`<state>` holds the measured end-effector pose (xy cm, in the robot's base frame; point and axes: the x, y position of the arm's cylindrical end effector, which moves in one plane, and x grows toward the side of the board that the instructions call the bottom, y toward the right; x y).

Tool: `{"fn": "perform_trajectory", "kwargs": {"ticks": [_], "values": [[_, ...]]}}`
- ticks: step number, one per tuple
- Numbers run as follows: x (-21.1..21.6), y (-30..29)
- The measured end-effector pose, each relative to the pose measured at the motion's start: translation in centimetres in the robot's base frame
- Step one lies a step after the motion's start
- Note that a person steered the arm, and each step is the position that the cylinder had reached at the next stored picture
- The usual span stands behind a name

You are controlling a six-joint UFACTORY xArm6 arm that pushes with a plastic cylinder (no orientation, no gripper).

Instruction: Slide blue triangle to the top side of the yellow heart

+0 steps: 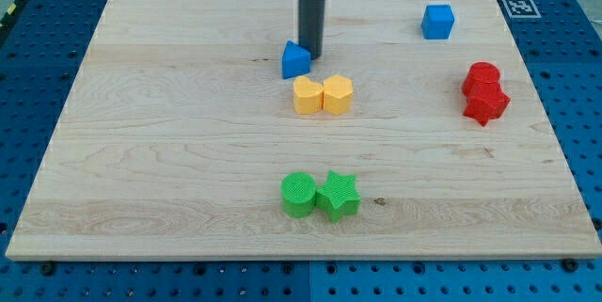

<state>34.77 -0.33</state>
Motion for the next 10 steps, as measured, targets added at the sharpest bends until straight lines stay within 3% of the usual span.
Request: {"fn": "perform_trajectory", "kwargs": {"ticks": [1, 3, 5, 7, 10], "values": [[-1.8, -1.3], [-1.1, -6.4], [1.3, -2.8], [-1.2, -1.3], [1.5, 0.3]]}}
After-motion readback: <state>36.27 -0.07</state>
